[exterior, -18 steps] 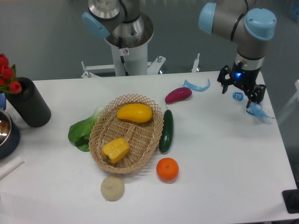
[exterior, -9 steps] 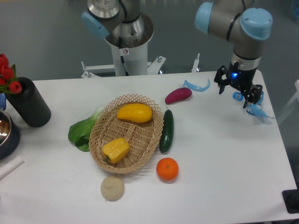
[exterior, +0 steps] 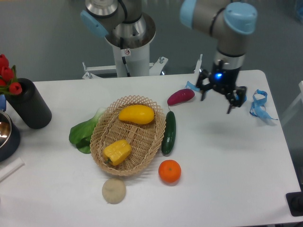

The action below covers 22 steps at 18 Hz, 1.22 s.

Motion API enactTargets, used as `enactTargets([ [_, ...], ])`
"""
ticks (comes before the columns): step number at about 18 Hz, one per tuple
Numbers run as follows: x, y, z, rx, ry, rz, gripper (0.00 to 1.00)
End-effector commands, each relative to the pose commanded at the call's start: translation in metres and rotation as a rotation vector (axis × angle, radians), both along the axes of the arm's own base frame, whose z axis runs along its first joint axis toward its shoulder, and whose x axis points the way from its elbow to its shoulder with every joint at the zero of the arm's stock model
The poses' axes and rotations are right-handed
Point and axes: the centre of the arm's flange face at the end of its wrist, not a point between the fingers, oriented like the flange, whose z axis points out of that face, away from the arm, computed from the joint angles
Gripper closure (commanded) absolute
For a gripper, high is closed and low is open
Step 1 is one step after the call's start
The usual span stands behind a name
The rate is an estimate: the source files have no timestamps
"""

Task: Pick up the yellow pepper from the basket
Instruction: 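Move the open gripper from its start pose toward the wicker basket, then lower the gripper into the basket over the yellow bell pepper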

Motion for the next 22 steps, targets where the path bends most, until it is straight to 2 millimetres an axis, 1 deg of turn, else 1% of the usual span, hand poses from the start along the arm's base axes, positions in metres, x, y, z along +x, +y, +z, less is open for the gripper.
enactTargets([
  [3, 0.025, 0.029, -0.004, 0.008, -0.043, 0.058, 0.00],
  [6, 0.051, 0.058, -0.010, 0.006, -0.065, 0.047, 0.00],
  [7, 0.056, 0.062, -0.013, 0.004, -0.077, 0.062, 0.00],
  [8, 0.060, 0.068, -0.017, 0.001, -0.090, 0.068, 0.00],
  [9, 0.067, 0.077, -0.025, -0.008, -0.102, 0.048, 0.00],
  [10, 0.070, 0.083, -0.028, -0.011, -0.107, 0.037, 0.00],
  [11, 0.071, 0.088, -0.036, -0.018, -0.119, 0.029, 0.00],
  [14, 0.088, 0.110, -0.055, -0.042, -0.143, -0.018, 0.00],
  [17, 0.106, 0.124, -0.066, -0.060, -0.157, -0.060, 0.00],
  [19, 0.108, 0.129, -0.073, -0.068, -0.162, -0.071, 0.00],
  [22, 0.117, 0.145, -0.081, -0.064, -0.152, -0.101, 0.00],
])
